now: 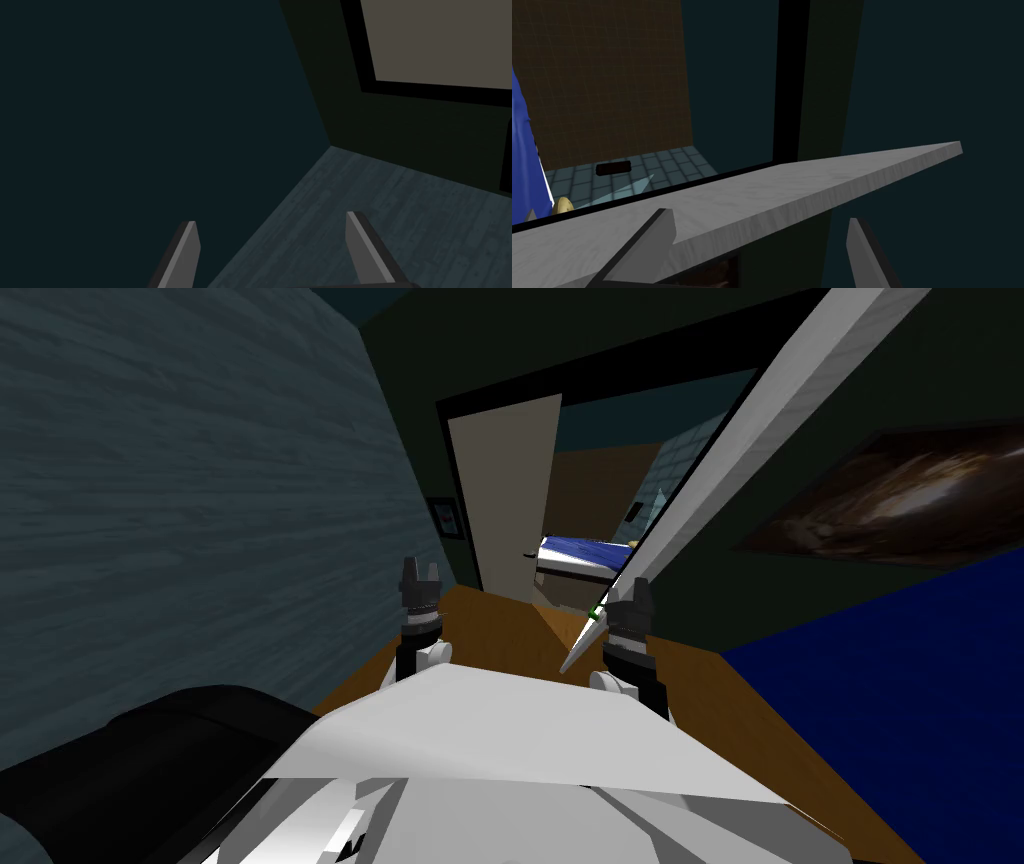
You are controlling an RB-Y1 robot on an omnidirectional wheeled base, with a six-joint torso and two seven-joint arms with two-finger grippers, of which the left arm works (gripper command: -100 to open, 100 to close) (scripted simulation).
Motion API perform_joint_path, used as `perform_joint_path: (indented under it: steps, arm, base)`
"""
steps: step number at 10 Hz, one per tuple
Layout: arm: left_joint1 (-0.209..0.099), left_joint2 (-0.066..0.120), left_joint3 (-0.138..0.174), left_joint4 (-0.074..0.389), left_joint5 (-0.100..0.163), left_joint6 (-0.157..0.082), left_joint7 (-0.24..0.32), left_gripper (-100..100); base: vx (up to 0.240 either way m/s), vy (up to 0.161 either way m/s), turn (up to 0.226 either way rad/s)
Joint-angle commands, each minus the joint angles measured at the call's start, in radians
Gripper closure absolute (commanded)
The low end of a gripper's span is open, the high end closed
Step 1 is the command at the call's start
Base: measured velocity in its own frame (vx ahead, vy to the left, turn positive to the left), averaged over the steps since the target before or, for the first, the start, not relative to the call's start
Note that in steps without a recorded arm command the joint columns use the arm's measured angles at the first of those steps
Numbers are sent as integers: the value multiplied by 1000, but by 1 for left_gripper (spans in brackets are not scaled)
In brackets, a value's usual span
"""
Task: Pull the door open
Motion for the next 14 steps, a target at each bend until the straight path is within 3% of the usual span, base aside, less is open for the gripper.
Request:
perform_joint_path:
  steps: [1,14]
  arm:
    - [-12,7,0,30,5,-3,-3,-100]
    - [-128,48,3,327,50,-36,-38,-100]
  base:
    - [53,-8,-33]
    - [108,2,-35]
